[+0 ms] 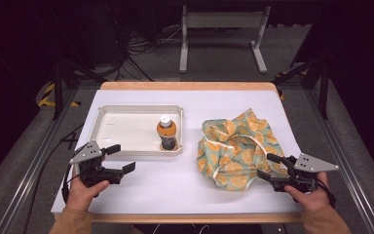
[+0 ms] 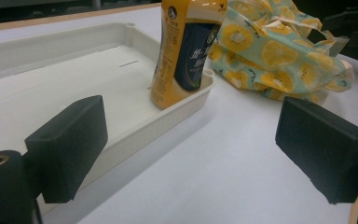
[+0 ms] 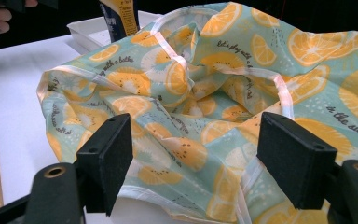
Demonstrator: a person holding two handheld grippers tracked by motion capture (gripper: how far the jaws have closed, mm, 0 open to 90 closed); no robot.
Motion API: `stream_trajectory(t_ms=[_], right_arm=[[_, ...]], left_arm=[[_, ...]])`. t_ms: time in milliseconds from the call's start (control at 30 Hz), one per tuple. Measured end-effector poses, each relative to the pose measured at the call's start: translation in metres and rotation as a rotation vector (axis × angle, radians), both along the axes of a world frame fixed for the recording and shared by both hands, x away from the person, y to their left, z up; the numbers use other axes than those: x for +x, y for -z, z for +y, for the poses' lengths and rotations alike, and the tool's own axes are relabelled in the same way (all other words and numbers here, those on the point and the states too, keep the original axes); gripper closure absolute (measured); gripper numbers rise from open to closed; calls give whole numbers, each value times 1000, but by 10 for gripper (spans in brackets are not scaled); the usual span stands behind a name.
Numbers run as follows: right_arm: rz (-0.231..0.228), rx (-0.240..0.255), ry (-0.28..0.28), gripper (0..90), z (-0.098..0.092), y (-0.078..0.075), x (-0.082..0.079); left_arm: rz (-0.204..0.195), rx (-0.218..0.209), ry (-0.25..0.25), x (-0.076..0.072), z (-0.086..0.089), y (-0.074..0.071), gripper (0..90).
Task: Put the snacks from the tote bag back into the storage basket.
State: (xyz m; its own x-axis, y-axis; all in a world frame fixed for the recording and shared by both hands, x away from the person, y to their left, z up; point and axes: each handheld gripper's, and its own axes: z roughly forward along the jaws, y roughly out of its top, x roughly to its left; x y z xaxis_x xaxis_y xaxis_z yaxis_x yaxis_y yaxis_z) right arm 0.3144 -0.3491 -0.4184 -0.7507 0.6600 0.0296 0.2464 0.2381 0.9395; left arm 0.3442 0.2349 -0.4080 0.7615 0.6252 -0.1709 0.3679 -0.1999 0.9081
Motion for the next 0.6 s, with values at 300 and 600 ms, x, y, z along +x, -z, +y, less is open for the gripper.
stream_trajectory(t_ms=[300, 600], right_arm=[[7, -2, -1, 272, -3, 4, 4], [22, -5, -8, 268, -4, 9, 6]], left_arm=[[-16, -17, 8, -1, -5, 21, 111], [-21, 49, 0, -1, -8, 32, 134]])
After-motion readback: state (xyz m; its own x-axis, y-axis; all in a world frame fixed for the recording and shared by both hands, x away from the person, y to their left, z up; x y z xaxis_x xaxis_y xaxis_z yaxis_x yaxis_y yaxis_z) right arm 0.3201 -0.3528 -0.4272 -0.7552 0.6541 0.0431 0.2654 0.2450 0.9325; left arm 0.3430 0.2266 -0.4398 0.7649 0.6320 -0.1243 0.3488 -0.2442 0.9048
